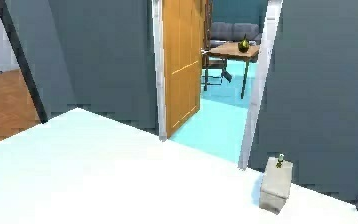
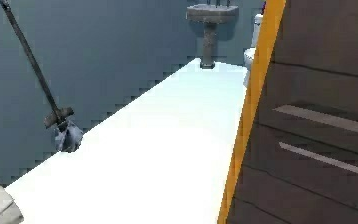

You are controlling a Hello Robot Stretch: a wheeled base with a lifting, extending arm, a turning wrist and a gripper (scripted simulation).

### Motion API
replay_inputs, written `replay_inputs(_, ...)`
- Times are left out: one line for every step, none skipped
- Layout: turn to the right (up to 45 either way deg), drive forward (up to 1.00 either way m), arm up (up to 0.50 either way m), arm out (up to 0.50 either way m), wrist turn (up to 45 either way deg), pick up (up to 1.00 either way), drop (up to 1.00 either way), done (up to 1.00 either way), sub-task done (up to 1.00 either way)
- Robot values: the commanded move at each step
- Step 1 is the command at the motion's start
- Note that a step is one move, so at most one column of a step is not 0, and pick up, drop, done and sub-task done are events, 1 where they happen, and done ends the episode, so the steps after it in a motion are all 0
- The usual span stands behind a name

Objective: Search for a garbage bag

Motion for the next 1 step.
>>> replay_inputs(-3.0, 0.0, 0.0, 0.0, 0.0, 0.0, 0.0, 0.0, 0.0)
